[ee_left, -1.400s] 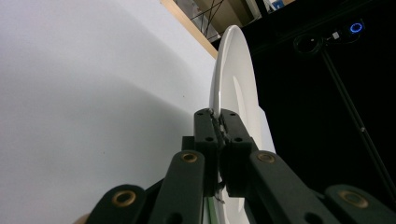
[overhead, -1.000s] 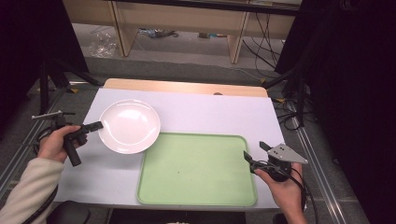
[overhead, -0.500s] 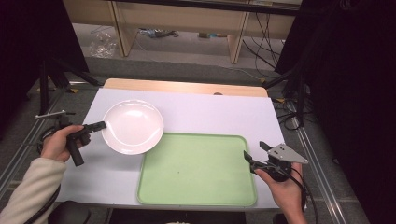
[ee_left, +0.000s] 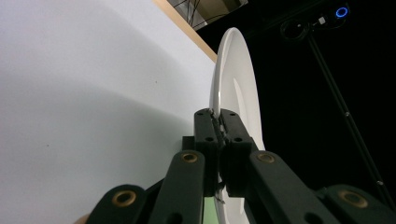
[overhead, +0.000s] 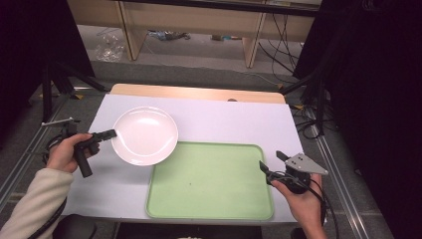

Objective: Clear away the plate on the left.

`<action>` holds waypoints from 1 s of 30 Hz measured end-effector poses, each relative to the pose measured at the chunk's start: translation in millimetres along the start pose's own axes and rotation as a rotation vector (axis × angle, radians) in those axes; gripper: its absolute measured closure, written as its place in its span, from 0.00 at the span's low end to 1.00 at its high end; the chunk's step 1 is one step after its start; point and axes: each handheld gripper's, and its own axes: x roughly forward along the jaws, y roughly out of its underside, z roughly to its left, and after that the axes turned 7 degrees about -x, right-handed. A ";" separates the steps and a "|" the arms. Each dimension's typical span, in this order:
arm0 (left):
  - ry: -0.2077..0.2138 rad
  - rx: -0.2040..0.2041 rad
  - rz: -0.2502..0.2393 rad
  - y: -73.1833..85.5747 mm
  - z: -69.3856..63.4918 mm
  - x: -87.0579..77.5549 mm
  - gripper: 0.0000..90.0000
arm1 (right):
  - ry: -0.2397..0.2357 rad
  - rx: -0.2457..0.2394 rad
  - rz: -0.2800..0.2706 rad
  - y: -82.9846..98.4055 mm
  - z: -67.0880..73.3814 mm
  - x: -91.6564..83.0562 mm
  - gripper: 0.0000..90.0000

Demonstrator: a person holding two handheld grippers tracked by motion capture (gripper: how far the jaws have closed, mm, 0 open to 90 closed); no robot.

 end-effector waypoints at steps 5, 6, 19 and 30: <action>-0.001 0.007 0.007 1.9 -2.4 2.5 0.96 | 0.009 -0.001 -0.008 0.0 -0.1 0.1 0.35; 0.004 0.007 0.005 2.2 -2.6 3.0 0.96 | 0.008 -0.001 -0.007 0.1 -0.1 0.1 0.35; 0.023 0.005 0.020 5.6 -6.2 9.1 0.96 | 0.003 0.000 -0.006 -0.4 -0.6 -0.9 0.35; 0.028 0.011 0.032 8.8 -9.4 14.3 0.96 | 0.000 -0.006 0.002 -1.1 0.1 -0.7 0.36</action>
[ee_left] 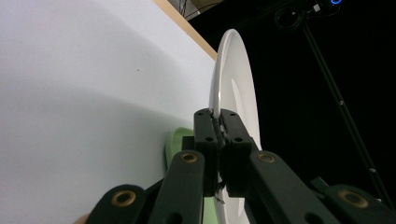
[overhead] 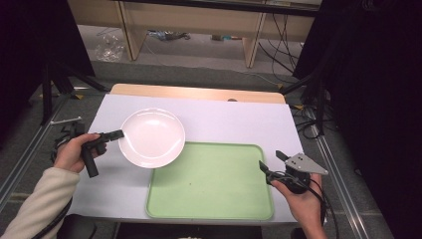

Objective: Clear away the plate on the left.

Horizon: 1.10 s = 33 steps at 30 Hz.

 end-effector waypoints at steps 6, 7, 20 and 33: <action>0.001 -0.004 0.012 2.1 -3.0 3.1 0.96 | 0.000 0.004 0.001 0.1 0.6 0.3 0.36; 0.003 -0.001 0.017 2.3 -3.1 4.0 0.96 | 0.000 0.004 0.005 -0.1 0.6 -0.1 0.36; 0.014 0.004 0.037 7.4 -7.9 11.8 0.96 | 0.011 -0.007 -0.020 0.6 -0.7 1.3 0.36; 0.013 0.010 0.061 11.7 -11.2 17.9 0.96 | 0.003 0.001 -0.009 0.3 -0.5 0.2 0.37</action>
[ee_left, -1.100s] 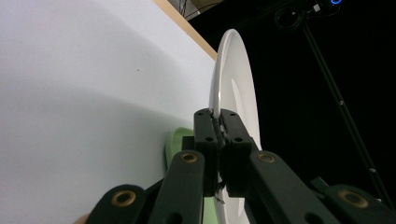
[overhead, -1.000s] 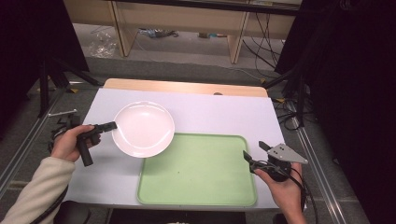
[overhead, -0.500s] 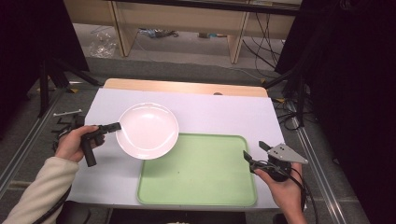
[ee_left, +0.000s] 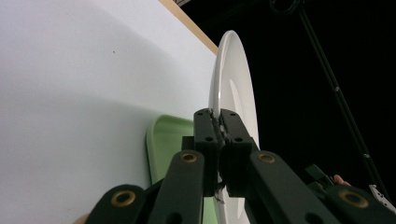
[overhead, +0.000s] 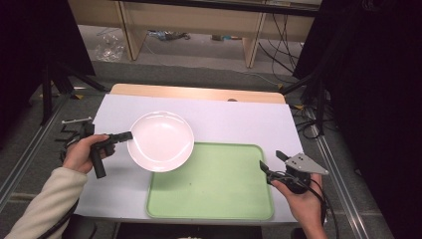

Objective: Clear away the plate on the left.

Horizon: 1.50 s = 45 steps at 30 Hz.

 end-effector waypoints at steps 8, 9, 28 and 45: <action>0.002 0.003 0.010 1.9 -1.6 3.0 0.96 | -0.003 0.007 0.000 0.0 -0.1 -0.5 0.37; 0.010 0.000 0.012 2.3 -2.0 3.7 0.96 | -0.003 0.007 0.000 0.0 -0.1 -0.5 0.37; 0.014 0.009 0.042 8.6 -6.5 11.8 0.96 | 0.000 0.006 -0.004 0.0 -0.2 -0.4 0.37; 0.020 0.020 0.063 12.1 -8.3 17.5 0.96 | 0.001 0.003 0.007 -0.6 -0.3 -1.4 0.37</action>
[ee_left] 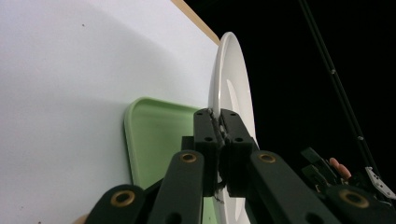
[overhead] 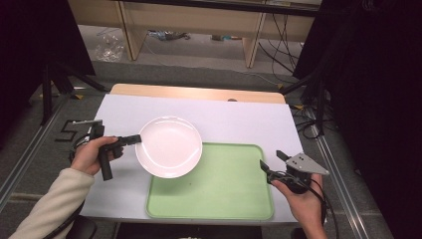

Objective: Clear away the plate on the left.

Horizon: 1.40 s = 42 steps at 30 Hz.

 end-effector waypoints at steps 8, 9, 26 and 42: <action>-0.005 -0.003 0.010 2.1 -1.8 2.8 0.96 | 0.012 -0.004 -0.025 -0.3 -0.9 0.3 0.38; 0.003 0.004 0.010 2.0 -1.5 3.3 0.96 | 0.011 -0.003 -0.022 -0.5 -1.1 -0.2 0.38; 0.008 0.005 0.026 5.8 -3.0 8.7 0.96 | 0.008 0.004 -0.016 0.3 -0.8 0.0 0.38; 0.016 0.038 0.077 11.8 -7.5 21.1 0.96 | 0.013 -0.010 -0.023 0.2 -0.9 0.8 0.38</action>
